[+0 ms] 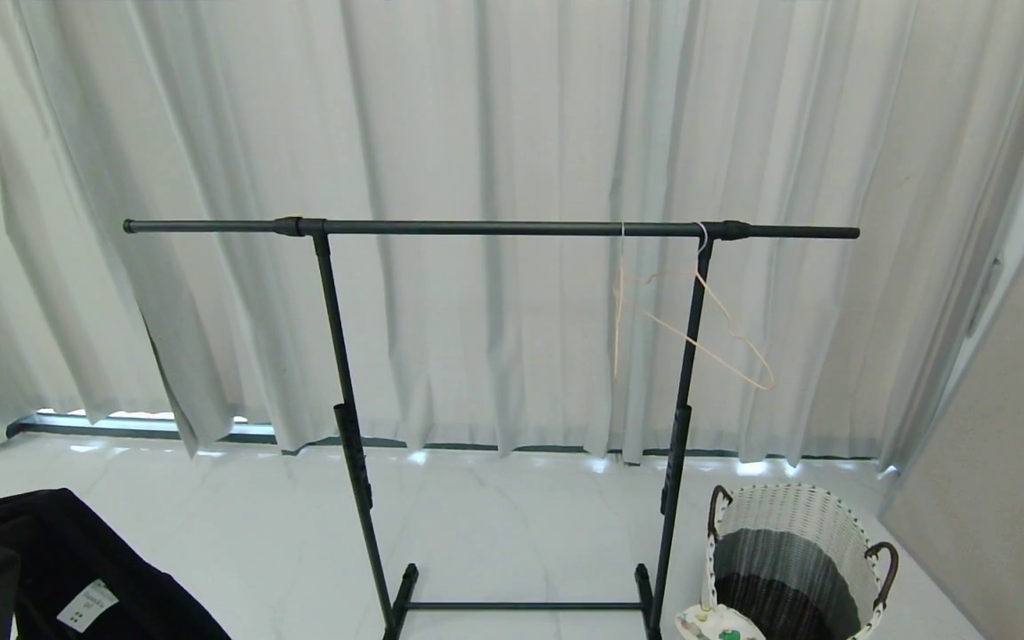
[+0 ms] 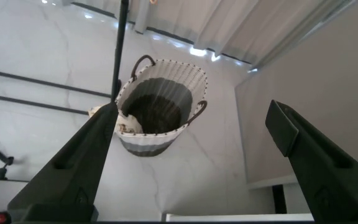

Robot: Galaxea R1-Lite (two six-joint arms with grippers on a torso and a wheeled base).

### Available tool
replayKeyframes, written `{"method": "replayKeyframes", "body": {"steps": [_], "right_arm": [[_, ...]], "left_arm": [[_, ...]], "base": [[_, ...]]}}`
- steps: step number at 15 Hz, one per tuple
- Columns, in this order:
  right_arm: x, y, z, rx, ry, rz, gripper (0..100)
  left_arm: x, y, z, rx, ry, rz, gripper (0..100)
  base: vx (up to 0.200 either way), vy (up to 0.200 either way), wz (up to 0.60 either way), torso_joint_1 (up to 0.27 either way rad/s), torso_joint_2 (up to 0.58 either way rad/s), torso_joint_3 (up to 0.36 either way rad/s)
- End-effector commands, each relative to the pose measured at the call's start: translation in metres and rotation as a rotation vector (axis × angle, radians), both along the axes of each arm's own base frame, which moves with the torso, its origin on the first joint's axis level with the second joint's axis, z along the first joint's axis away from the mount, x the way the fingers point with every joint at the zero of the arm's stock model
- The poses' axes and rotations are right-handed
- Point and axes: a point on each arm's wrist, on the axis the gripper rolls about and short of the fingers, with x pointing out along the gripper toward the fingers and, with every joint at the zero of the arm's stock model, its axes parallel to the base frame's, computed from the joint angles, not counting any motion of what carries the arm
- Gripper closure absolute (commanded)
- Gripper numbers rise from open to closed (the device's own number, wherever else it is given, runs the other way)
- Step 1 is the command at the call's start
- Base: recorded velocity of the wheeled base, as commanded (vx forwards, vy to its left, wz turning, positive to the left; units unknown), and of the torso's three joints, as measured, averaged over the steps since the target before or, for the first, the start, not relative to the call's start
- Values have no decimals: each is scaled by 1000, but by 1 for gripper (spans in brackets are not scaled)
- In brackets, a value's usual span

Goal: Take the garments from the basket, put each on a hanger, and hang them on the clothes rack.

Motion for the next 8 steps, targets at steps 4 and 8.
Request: {"method": "replayKeyframes", "body": {"steps": [4,8], "right_arm": [[8,1,1,34,-18,48,0],[20,2,4,63,-56,85,0]], "left_arm": [[1,0,-1,4,6,0,100],[0,0,0,1,1,0,100]], "base": [[0,0,0,143,-310,-165],[200,0,0,13,-40,-18]]}}
